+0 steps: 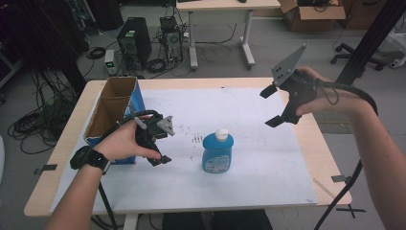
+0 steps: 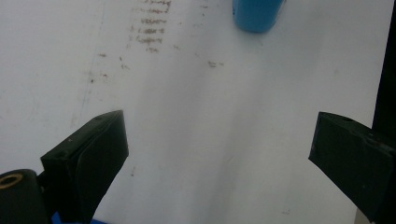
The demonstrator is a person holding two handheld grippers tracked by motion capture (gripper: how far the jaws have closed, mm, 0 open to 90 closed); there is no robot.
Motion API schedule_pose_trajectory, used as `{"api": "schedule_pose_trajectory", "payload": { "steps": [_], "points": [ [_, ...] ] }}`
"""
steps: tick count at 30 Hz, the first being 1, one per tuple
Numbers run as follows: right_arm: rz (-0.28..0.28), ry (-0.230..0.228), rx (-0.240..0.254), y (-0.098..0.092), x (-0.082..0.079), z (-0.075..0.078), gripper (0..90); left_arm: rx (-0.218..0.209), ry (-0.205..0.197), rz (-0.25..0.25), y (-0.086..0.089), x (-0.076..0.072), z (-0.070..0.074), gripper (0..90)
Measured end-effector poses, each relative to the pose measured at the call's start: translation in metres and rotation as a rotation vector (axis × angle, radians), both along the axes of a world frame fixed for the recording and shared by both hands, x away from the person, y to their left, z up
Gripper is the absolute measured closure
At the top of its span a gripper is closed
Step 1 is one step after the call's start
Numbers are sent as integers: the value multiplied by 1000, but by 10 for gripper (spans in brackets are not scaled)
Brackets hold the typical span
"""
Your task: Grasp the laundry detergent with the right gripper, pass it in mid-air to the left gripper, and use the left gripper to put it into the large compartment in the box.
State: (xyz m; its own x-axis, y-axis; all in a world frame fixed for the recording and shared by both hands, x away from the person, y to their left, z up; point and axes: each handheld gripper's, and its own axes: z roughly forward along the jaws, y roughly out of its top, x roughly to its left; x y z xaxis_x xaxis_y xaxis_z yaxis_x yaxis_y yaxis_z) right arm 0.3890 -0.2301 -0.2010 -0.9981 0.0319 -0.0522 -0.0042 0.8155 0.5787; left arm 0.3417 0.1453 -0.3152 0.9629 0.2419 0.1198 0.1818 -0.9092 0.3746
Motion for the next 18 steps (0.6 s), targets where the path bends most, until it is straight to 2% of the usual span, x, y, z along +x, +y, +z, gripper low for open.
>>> {"api": "schedule_pose_trajectory", "payload": {
  "steps": [2, 4, 6, 7, 8, 9, 13, 14, 15, 18],
  "points": [
    [7, -7, 42, -2, -1, -8, 31, -7, -3, 2, 0, 0, 1, 48],
    [7, -11, 58, -3, -1, -10, 31, -16, -7, 6, 1, -1, 2, 48],
    [12, -5, 105, -7, -3, -20, 30, -22, -11, 10, 3, -2, 3, 48],
    [12, -5, 105, -7, -3, -20, 30, -22, -11, 10, 3, -2, 3, 48],
    [9, -5, 143, -9, -3, -27, 28, -24, -11, 12, 4, -2, 2, 48],
    [9, -5, 143, -9, -3, -27, 28, -24, -11, 12, 4, -2, 2, 48],
    [4, 6, 206, -14, -4, -44, 26, -34, -11, 12, 5, -4, 2, 48],
    [12, 15, 227, -13, -6, -52, 24, -36, -10, 13, 5, -4, 2, 48],
    [12, 15, 227, -13, -6, -52, 24, -34, -14, 10, 5, -4, 2, 48],
    [14, 26, 249, -10, -8, -68, 23, -36, -13, 10, 4, -6, 1, 48]
  ]
}}
